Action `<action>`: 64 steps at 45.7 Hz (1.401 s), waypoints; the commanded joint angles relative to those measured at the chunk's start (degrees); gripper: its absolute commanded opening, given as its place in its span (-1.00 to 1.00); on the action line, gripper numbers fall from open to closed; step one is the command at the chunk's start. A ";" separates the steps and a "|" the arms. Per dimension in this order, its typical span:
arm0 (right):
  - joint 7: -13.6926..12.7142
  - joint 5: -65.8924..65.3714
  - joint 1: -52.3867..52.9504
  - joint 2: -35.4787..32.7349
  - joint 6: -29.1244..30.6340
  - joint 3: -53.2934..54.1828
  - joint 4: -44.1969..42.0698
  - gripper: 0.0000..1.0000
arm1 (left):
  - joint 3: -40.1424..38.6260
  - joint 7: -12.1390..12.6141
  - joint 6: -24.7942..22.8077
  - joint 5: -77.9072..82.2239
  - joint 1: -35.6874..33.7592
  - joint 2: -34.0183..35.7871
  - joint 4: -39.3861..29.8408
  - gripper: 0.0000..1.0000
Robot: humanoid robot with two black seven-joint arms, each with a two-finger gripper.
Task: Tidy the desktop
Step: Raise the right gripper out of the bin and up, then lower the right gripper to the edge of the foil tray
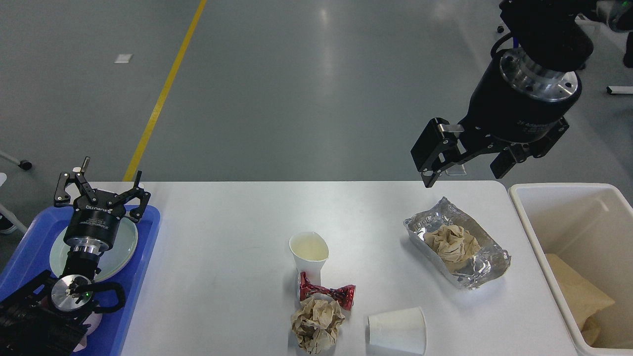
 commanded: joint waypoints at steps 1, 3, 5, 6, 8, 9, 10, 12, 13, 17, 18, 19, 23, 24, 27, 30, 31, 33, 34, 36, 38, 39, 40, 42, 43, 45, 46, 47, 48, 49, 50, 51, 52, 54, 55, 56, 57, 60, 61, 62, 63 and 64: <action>0.00 -0.92 -2.19 -0.60 0.00 -1.32 -0.19 1.00 | 0.00 0.00 0.00 0.00 0.01 0.00 0.00 0.96; -0.08 -1.18 -3.15 -1.13 0.00 -2.28 -0.19 1.00 | 0.00 0.00 0.00 0.00 0.01 0.00 0.00 0.96; 0.00 -0.92 -4.47 -1.40 0.00 -3.42 -0.19 1.00 | 0.00 0.00 0.00 0.00 0.01 0.00 0.00 0.96; 0.00 -0.66 -5.26 -1.57 0.00 -4.13 -0.19 1.00 | 0.00 0.00 0.00 0.00 0.01 0.00 0.00 0.96; -0.08 -0.31 -7.10 -2.01 -1.47 -5.79 -0.19 1.00 | 0.00 0.00 0.00 0.00 0.01 0.00 0.00 0.96; -0.08 -0.22 -8.33 -2.45 -2.78 -6.41 -0.19 1.00 | 0.00 0.00 0.00 0.00 0.01 0.00 0.00 0.96; -0.08 -0.13 -9.30 -2.89 -4.19 -6.94 -0.19 1.00 | 0.00 0.00 0.00 0.00 0.01 0.00 0.00 0.96; -0.08 0.31 -11.67 -3.68 -6.83 -7.65 -0.19 1.00 | 0.00 0.00 0.00 0.00 0.01 0.00 0.00 0.96; -0.08 0.75 -12.90 -4.12 -8.06 -8.00 -0.19 1.00 | 0.00 0.00 0.00 0.00 0.01 0.00 0.00 0.96; -0.17 4.00 -18.79 -7.19 -14.47 -9.41 -0.37 1.00 | 0.09 0.00 0.00 0.00 0.01 0.00 0.00 0.96; -0.17 4.79 -20.11 -7.89 -15.70 -9.41 -0.37 1.00 | 0.09 0.00 0.00 0.00 0.01 0.00 0.00 0.96; -0.17 5.40 -21.43 -8.68 -17.02 -9.49 -0.46 0.96 | 0.09 0.00 0.00 0.00 0.01 0.00 0.00 0.96; -0.08 6.38 -27.49 -11.67 -23.26 -9.41 -1.33 0.93 | 0.09 0.00 0.00 0.00 0.01 0.00 0.00 0.96; -0.08 6.46 -29.42 -12.03 -25.28 -9.41 -1.60 0.93 | 0.09 0.00 0.00 0.00 0.01 0.00 0.00 0.97; -0.08 6.55 -34.87 -12.64 -31.95 -9.15 -2.74 0.94 | 0.09 -0.09 0.00 0.00 0.01 0.00 0.00 0.96; 0.00 6.64 -40.14 -13.96 -38.64 -8.70 -3.09 0.98 | 0.09 -0.09 0.00 0.00 0.01 0.00 0.00 0.96; 0.00 6.64 -41.81 -14.49 -40.57 -8.53 -3.35 1.00 | 0.09 -0.09 0.00 0.00 0.01 0.00 0.00 0.96; 0.00 6.73 -44.89 -15.46 -44.00 -8.18 -4.23 1.00 | 0.09 -0.09 0.00 0.00 0.01 0.00 0.00 0.96; 0.00 6.90 -46.38 -15.98 -45.41 -8.00 -4.93 1.00 | 0.09 -0.09 0.00 0.00 0.09 0.00 0.00 0.97; 0.09 8.04 -50.25 -17.48 -47.09 -6.95 -7.04 1.00 | 0.09 -0.09 0.00 0.00 0.01 0.00 0.00 0.96; 0.09 9.62 -53.50 -18.53 -47.36 -4.85 -8.89 1.00 | 0.09 -0.09 0.00 0.00 0.01 0.00 0.00 0.96; 0.09 10.59 -55.26 -18.71 -47.27 -3.53 -9.68 1.00 | 0.09 -0.09 0.00 0.00 0.01 0.00 0.00 0.96; 0.09 11.55 -56.84 -18.80 -47.27 -2.39 -10.56 0.99 | 0.09 -0.09 0.00 0.00 0.01 0.00 0.00 0.96; 0.09 13.84 -60.01 -18.80 -47.27 -0.36 -12.40 0.99 | 0.00 0.00 0.00 0.00 0.01 0.00 0.00 0.96; 0.09 15.15 -61.33 -18.71 -47.27 0.34 -13.45 0.99 | 0.00 0.00 0.00 0.00 0.01 0.00 0.00 0.97; 0.09 17.61 -63.70 -18.45 -47.27 1.31 -15.65 0.99 | 0.00 0.00 0.00 0.00 0.01 0.00 0.00 0.96; 0.09 18.76 -64.67 -18.36 -47.27 1.75 -16.53 0.99 | 0.00 0.00 0.00 0.00 0.01 0.00 0.00 0.96; 0.09 19.99 -65.29 -18.19 -47.27 2.10 -17.24 0.99 | 0.00 0.00 0.00 0.00 0.01 0.00 0.00 0.96; 0.09 21.22 -65.82 -18.10 -47.27 2.37 -17.77 0.99 | 0.00 0.00 0.00 0.00 0.01 0.00 0.08 0.96; 0.09 22.45 -66.17 -17.84 -47.27 2.63 -18.03 0.99 | 0.00 0.00 0.00 0.00 0.01 0.00 0.00 0.97; 0.09 23.42 -66.44 -17.66 -47.27 2.81 -18.21 0.99 | 0.09 0.00 0.00 0.00 0.01 0.00 0.08 0.96; 0.09 24.30 -66.61 -17.40 -47.27 2.98 -18.38 0.99 | 0.00 0.00 0.00 0.00 0.01 0.00 0.00 0.96; 0.09 24.65 -66.70 -17.22 -47.27 3.07 -18.39 0.99 | 0.00 0.00 0.00 0.00 0.01 0.00 0.00 0.97; 0.09 24.83 -66.79 -16.87 -47.36 3.07 -18.91 0.99 | 0.00 0.00 0.00 0.00 0.01 0.00 0.00 0.96; 0.09 25.27 -66.79 -16.61 -47.44 3.16 -19.35 0.99 | 0.00 0.00 0.00 0.00 0.01 0.00 0.00 0.97; 0.09 25.36 -67.05 -16.25 -47.62 3.16 -19.96 0.99 | 0.00 0.00 0.00 0.00 0.01 0.00 0.00 0.96; 0.09 25.45 -67.58 -15.82 -47.62 3.34 -20.58 0.99 | 0.00 0.00 0.00 0.00 0.01 0.00 0.00 0.97; 0.09 25.54 -69.86 -14.59 -47.80 4.74 -23.12 0.99 | 0.00 0.00 0.00 0.00 0.01 0.00 0.00 0.96; 0.09 25.62 -70.74 -14.15 -47.80 5.44 -24.00 0.99 | 0.00 0.00 0.00 0.00 0.01 0.00 0.00 0.97; 0.09 25.71 -71.70 -13.79 -47.80 6.14 -24.88 0.99 | 0.09 0.00 0.00 0.00 0.01 0.00 0.00 0.96; 0.09 25.63 -72.67 -13.44 -47.80 6.67 -25.76 0.99 | 0.00 0.00 0.00 0.00 0.01 0.00 0.00 0.96; 0.09 25.62 -73.55 -13.00 -47.88 7.20 -26.64 0.99 | 0.00 0.00 0.00 0.00 0.01 0.00 0.00 0.96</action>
